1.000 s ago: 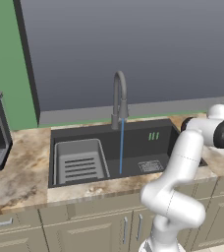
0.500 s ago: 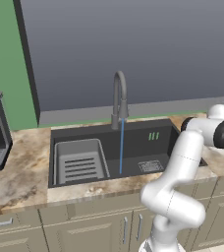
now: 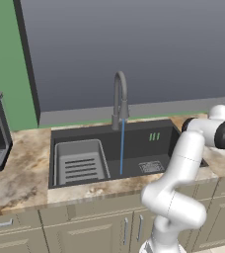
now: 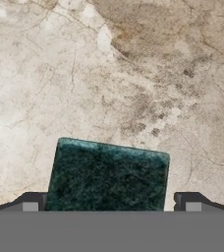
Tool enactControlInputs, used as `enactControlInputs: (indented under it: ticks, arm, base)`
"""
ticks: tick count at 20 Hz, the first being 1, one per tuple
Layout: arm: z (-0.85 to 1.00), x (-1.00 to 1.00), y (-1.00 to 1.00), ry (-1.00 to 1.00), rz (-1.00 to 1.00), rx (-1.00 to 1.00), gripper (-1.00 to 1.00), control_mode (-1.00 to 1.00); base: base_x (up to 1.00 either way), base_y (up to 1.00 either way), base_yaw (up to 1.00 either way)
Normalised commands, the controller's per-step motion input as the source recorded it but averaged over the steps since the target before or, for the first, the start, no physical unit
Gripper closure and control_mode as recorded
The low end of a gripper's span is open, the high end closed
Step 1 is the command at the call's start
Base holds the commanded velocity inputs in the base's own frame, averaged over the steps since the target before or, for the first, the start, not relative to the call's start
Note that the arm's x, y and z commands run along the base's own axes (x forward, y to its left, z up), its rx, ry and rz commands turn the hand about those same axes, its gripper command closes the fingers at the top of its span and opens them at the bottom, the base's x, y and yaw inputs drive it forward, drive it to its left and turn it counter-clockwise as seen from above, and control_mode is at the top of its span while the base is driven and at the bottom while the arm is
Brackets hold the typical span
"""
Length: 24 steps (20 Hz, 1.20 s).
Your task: Soak the sponge with water for a few seconds and then drop it inside the sink.
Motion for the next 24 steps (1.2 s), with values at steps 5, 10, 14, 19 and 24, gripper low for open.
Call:
enactControlInputs:
  ticks: [5, 10, 14, 19, 24]
  arm:
    - [-0.08, 0.01, 0.01, 0.00, 0.00, 0.00, 1.00, -1.00]
    - [-0.03, 0.00, 0.00, 0.00, 0.00, 0.00, 1.00, -1.00]
    - [0.00, 0.00, 0.00, 0.00, 0.00, 0.00, 1.00, -1.00]
    - [0.00, 0.01, 0.06, -0.02, 0.00, 0.00, 1.00, -1.00]
    - [0.00, 0.04, 0.70, -0.05, 0.00, -0.01, 1.00, -1.00]
  base:
    - [0.00, 0.00, 0.00]
    - [0.00, 0.00, 0.00]
    - [0.00, 0.00, 0.00]
    - [0.00, 0.00, 0.00]
    - [0.00, 0.00, 0.00]
